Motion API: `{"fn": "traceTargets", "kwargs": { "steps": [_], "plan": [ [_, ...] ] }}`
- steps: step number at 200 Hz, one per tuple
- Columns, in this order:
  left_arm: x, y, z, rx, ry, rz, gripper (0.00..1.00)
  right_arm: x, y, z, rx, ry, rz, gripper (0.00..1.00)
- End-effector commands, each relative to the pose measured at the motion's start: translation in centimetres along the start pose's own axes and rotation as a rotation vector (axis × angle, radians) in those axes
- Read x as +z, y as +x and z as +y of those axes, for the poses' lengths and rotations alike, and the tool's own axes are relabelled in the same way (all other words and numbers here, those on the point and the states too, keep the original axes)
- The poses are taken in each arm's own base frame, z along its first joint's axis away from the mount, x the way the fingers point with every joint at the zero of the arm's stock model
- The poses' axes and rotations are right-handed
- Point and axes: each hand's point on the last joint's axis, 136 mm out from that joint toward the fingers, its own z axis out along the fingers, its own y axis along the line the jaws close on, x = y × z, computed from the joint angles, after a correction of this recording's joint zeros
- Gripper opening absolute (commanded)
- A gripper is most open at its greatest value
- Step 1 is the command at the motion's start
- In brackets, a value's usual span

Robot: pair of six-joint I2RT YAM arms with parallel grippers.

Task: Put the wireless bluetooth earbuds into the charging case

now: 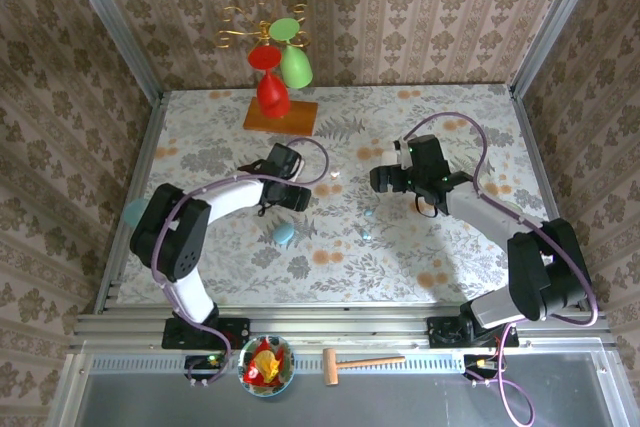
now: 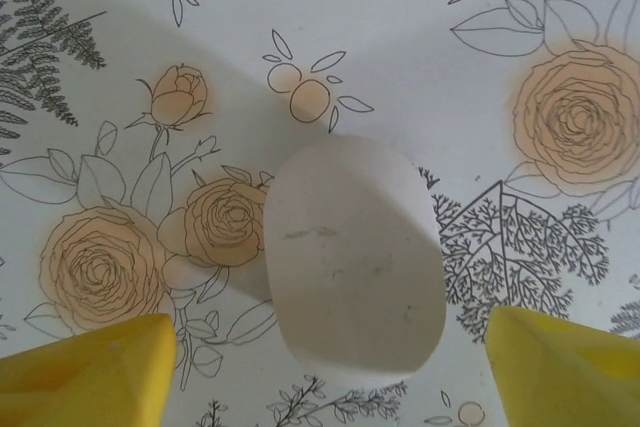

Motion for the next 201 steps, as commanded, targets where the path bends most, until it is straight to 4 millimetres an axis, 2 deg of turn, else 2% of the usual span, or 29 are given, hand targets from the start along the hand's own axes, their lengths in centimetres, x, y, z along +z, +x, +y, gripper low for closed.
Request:
{"fn": "traceTargets", "kwargs": {
  "steps": [1, 19, 38, 48, 55, 101, 123, 145, 174, 185, 191, 201],
  "plan": [
    [0.4, 0.3, 0.0, -0.008, -0.012, 0.038, 0.72, -0.7, 0.1, -0.9, -0.018, 0.044, -0.012, 1.00],
    [0.7, 0.2, 0.0, -0.006, -0.014, 0.047, 0.66, -0.8, 0.0, -1.0, -0.014, 0.049, -0.016, 1.00],
    [0.8, 0.2, -0.2, 0.000, -0.006, 0.051, 0.52, -1.2, -0.3, -1.2, 0.003, 0.061, -0.029, 1.00],
    [0.8, 0.1, -0.3, 0.010, -0.010, 0.045, 0.48, -1.1, -0.3, -1.2, 0.016, 0.066, -0.031, 1.00],
    [0.6, 0.1, -0.4, 0.021, -0.017, 0.038, 0.44, -2.2, -1.2, -1.1, 0.030, 0.061, -0.071, 1.00],
    [-1.6, -1.5, -2.1, 0.165, 0.045, -0.085, 0.39, -6.5, -3.7, 0.3, 0.173, -0.066, -0.228, 1.00],
    [-3.4, -2.6, -3.3, 0.270, 0.067, -0.171, 0.39, -7.9, -3.8, 1.2, 0.264, -0.180, -0.242, 1.00],
    [-5.7, -3.4, -6.0, 0.419, 0.126, -0.278, 0.38, -8.1, -2.4, 2.0, 0.365, -0.242, -0.136, 0.98],
    [-8.6, -3.2, -10.2, 0.614, 0.281, -0.440, 0.39, -8.2, -1.4, 5.2, 0.469, -0.430, -0.008, 0.92],
    [-9.7, -3.1, -11.2, 0.655, 0.320, -0.502, 0.36, -8.2, -1.1, 6.3, 0.498, -0.495, 0.033, 0.90],
    [-10.3, -3.0, -11.8, 0.680, 0.353, -0.532, 0.30, -8.2, -0.9, 6.9, 0.506, -0.525, 0.058, 0.90],
    [-11.1, -2.8, -12.7, 0.710, 0.401, -0.563, 0.30, -8.2, -0.6, 7.9, 0.506, -0.570, 0.090, 0.89]
  ]
}}
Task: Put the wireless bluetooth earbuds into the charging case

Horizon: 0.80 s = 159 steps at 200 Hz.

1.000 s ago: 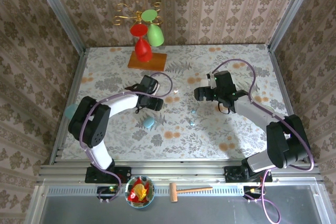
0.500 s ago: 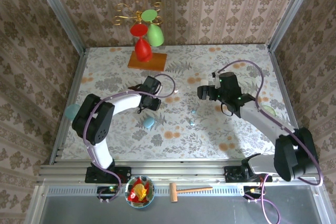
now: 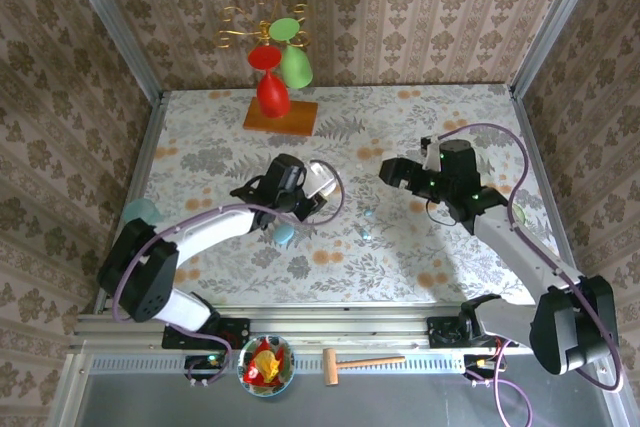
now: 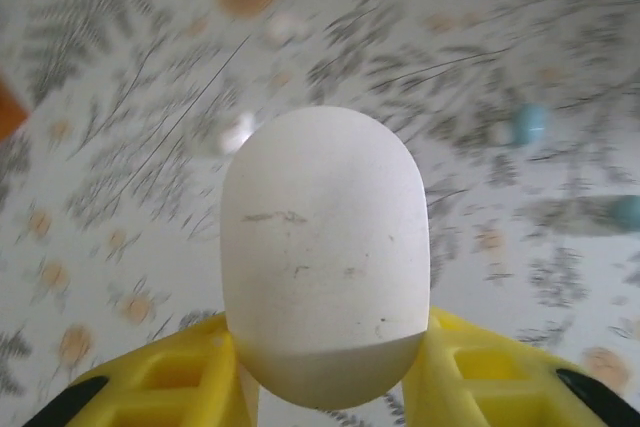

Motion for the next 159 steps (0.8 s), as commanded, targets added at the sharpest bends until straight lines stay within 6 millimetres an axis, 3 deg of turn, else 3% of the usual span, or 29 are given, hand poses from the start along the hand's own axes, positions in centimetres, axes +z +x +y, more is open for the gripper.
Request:
{"fn": "traceTargets", "kwargs": {
  "steps": [1, 39, 75, 112, 159],
  "plan": [
    [-1.2, -2.8, -2.8, 0.163, 0.129, -0.173, 0.30, 0.3, 2.1, 3.2, 0.103, -0.165, 0.146, 0.89],
    [-2.6, -4.6, -5.2, 0.219, 0.234, -0.275, 0.32, 1.7, 4.4, 5.0, 0.125, -0.232, 0.253, 0.84],
    [-3.3, -5.2, -6.1, 0.236, 0.286, -0.311, 0.32, 2.7, 6.0, 6.9, 0.094, -0.293, 0.322, 0.78],
    [-3.6, -5.2, -6.6, 0.261, 0.302, -0.322, 0.32, 3.7, 6.5, 7.1, 0.135, -0.302, 0.346, 0.59],
    [-3.8, -4.9, -6.6, 0.292, 0.294, -0.329, 0.33, 3.7, 6.3, 7.6, 0.142, -0.325, 0.350, 0.26]
  ]
}}
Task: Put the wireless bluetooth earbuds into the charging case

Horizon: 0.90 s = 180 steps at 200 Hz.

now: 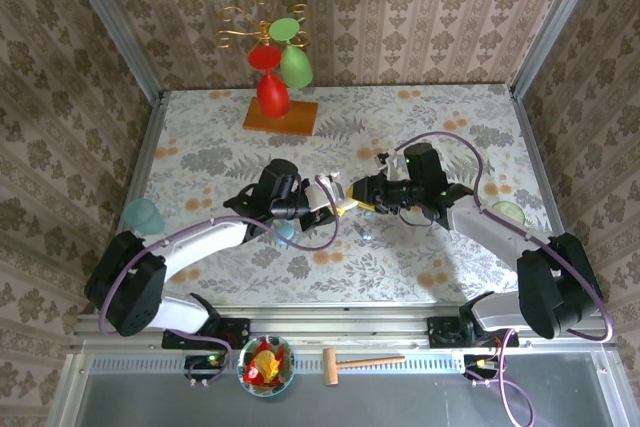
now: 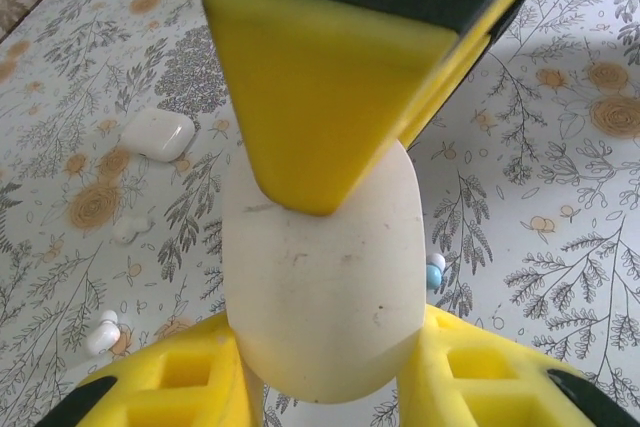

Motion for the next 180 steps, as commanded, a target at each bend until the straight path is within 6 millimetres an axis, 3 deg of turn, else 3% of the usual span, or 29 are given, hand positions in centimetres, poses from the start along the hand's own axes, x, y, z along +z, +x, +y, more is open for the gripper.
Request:
{"fn": "traceTargets", "kwargs": {
  "steps": [1, 24, 55, 70, 112, 122, 144, 180],
  "plan": [
    [-0.7, -1.3, -0.7, 0.067, 0.017, -0.056, 0.33, 0.0, -0.7, 1.4, -0.017, -0.046, -0.004, 0.25],
    [-0.8, -1.9, -0.5, 0.062, 0.003, -0.088, 0.41, 0.0, -0.9, 2.0, -0.012, -0.081, -0.009, 0.18],
    [-1.9, -3.9, 0.3, 0.033, -0.045, -0.226, 0.76, -0.5, -1.7, 3.2, 0.012, -0.158, -0.038, 0.15],
    [-3.1, -5.3, 0.9, -0.011, -0.058, -0.333, 0.87, -1.1, -2.4, 4.2, 0.029, -0.229, -0.065, 0.13],
    [-7.6, -7.9, 3.0, -0.121, -0.053, -0.628, 0.89, -3.1, -3.7, 9.0, 0.018, -0.465, -0.108, 0.10],
    [-8.2, -8.3, 3.3, -0.134, -0.044, -0.670, 0.89, -2.8, -4.0, 8.9, 0.047, -0.490, -0.106, 0.09],
    [-8.8, -8.8, 3.5, -0.127, -0.023, -0.739, 0.89, -3.0, -4.5, 10.2, 0.083, -0.559, -0.118, 0.02],
    [-8.9, -9.8, 3.7, -0.094, -0.013, -0.752, 0.89, -2.7, -4.3, 12.5, 0.112, -0.658, -0.100, 0.01]
  ]
}}
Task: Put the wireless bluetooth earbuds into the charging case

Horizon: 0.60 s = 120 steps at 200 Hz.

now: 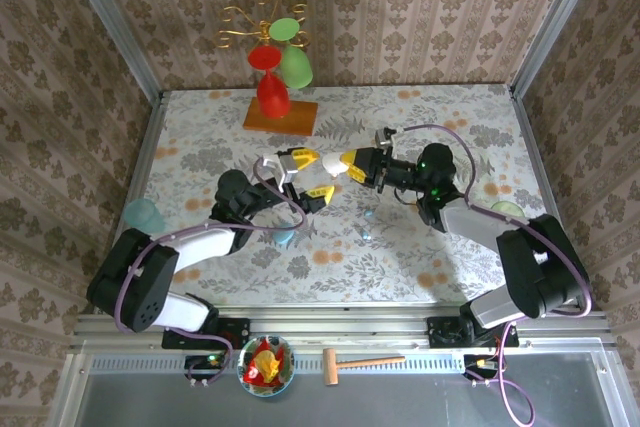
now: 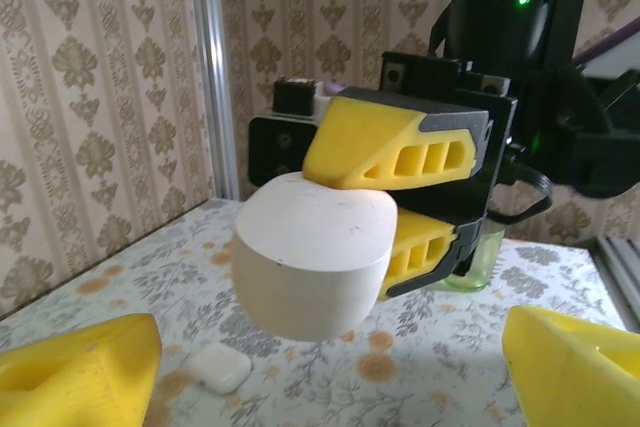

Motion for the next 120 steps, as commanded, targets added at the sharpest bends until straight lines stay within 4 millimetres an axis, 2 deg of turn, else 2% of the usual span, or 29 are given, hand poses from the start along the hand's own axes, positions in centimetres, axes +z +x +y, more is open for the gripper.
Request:
{"fn": "traceTargets", "kwargs": {
  "steps": [1, 30, 75, 120],
  "plan": [
    [0.2, -3.2, -1.1, 0.045, 0.070, -0.099, 0.88, 0.8, 0.7, 3.3, 0.001, -0.138, 0.017, 0.01],
    [0.3, -3.9, -1.5, 0.043, 0.100, -0.108, 0.80, 1.7, 1.2, 3.8, 0.005, -0.164, 0.037, 0.01],
    [-0.1, -3.4, -1.7, 0.054, 0.100, -0.099, 0.60, 2.0, 1.2, 3.6, 0.043, -0.162, 0.049, 0.00],
    [-0.1, -3.6, -2.0, 0.061, 0.109, -0.103, 0.51, 2.3, 1.2, 2.9, 0.081, -0.151, 0.053, 0.00]
  ]
}}
